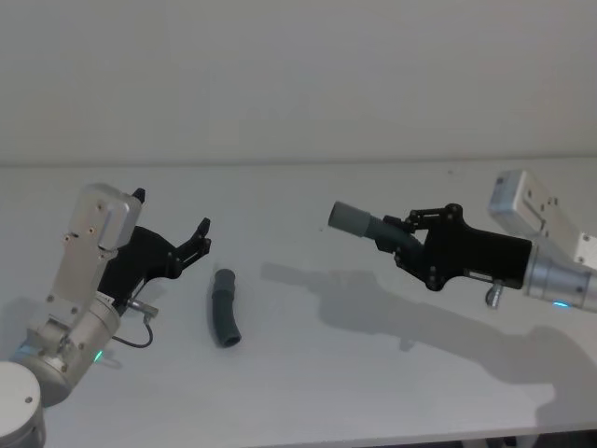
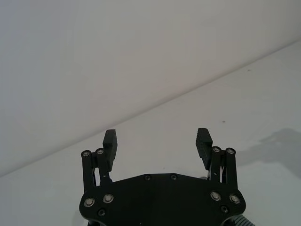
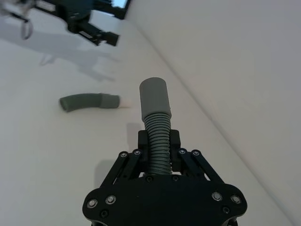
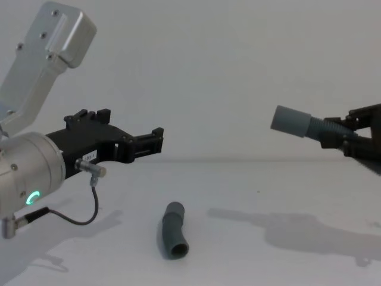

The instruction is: Use both hands to pick up one end of the pipe from the table, align the ends, and insert them.

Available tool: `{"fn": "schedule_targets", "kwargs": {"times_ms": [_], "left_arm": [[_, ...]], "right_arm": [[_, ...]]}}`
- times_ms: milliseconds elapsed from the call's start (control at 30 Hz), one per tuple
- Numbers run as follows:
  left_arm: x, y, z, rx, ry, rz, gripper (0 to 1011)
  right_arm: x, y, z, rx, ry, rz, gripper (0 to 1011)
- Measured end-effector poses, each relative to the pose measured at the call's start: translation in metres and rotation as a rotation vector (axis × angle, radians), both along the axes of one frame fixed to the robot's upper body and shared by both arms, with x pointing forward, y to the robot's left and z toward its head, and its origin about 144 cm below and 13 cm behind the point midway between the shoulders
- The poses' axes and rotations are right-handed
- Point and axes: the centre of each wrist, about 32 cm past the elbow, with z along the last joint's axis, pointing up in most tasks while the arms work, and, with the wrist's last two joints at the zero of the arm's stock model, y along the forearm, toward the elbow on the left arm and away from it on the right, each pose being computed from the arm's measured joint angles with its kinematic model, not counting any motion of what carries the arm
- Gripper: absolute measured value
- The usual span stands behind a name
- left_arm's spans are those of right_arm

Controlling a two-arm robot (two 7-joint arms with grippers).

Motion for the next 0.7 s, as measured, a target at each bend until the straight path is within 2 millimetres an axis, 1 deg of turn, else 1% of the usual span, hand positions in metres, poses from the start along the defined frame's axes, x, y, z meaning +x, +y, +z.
{"fn": "schedule_targets", "kwargs": {"times_ms": [300, 500, 700], "left_arm": [[0.000, 0.000, 0.000, 0.000, 0.000, 0.000, 1001], [0.000, 0.000, 0.000, 0.000, 0.000, 0.000, 1001], [0.000, 0.000, 0.000, 0.000, 0.000, 0.000, 1001]], "right_arm": [[0.011, -0.018, 0.005, -0.068, -0.033, 0.146, 234], [0.015, -0.023, 0.004, -0.089, -0.046, 0.209, 234], [0.016, -0.026, 0.002, -0.095, -0.055, 0.231, 234]]}}
